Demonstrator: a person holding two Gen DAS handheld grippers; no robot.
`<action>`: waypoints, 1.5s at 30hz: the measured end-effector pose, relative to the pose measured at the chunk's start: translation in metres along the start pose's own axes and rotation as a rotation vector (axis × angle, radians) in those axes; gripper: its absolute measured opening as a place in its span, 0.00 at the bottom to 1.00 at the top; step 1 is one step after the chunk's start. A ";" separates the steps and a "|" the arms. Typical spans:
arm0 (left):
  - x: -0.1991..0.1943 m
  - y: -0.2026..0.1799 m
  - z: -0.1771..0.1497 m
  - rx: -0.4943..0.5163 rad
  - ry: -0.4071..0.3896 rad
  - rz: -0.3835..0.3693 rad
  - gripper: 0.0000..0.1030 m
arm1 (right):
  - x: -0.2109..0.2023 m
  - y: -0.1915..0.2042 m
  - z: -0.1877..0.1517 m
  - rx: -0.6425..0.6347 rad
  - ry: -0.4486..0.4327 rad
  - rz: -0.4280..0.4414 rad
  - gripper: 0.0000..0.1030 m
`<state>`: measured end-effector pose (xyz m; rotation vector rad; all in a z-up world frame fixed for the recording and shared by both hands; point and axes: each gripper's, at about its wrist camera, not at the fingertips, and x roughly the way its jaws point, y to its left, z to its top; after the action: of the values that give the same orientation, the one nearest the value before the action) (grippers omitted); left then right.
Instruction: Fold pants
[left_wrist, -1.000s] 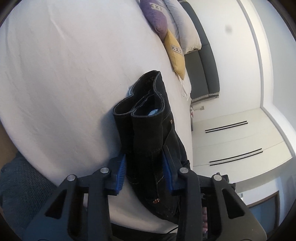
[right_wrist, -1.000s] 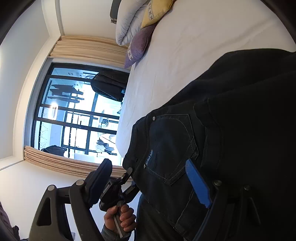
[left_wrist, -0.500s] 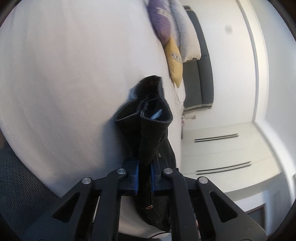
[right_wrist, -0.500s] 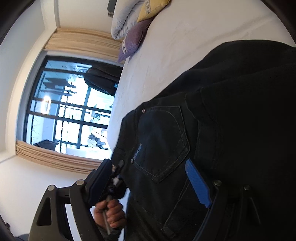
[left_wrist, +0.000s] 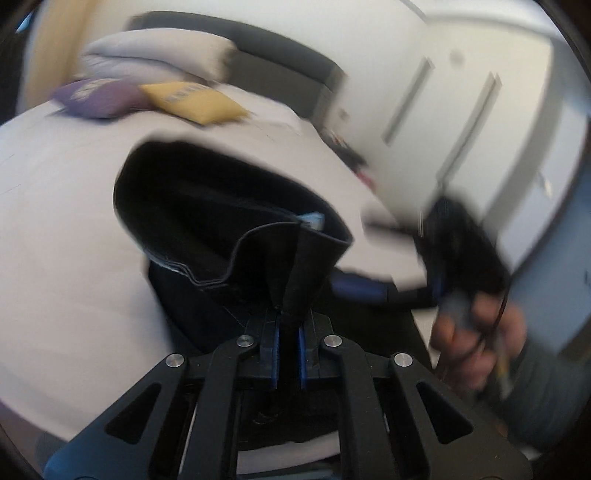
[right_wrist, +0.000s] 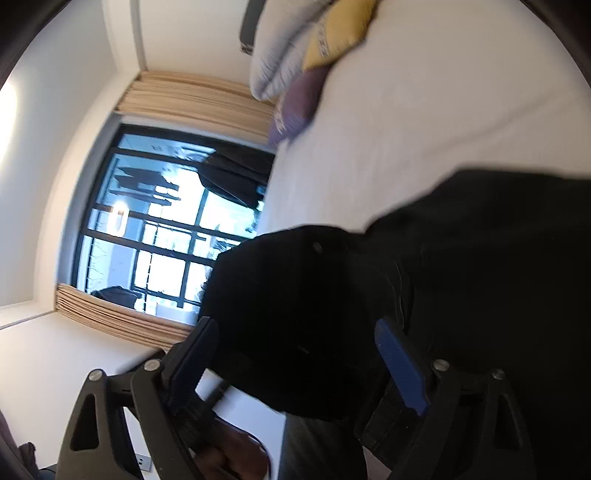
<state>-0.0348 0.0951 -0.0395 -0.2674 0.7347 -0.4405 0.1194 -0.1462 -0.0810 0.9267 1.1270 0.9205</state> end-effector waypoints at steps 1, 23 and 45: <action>0.012 -0.010 -0.005 0.020 0.025 0.000 0.05 | -0.006 0.000 0.004 -0.003 -0.010 -0.003 0.90; 0.102 -0.152 -0.089 0.619 0.179 0.217 0.08 | -0.001 -0.020 0.015 -0.021 0.135 -0.239 0.62; 0.138 -0.240 -0.115 0.886 0.188 0.088 0.08 | -0.108 -0.059 0.003 -0.034 -0.043 -0.319 0.16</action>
<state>-0.0943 -0.1905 -0.1103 0.6421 0.6659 -0.6686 0.1105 -0.2675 -0.1018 0.7098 1.1778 0.6539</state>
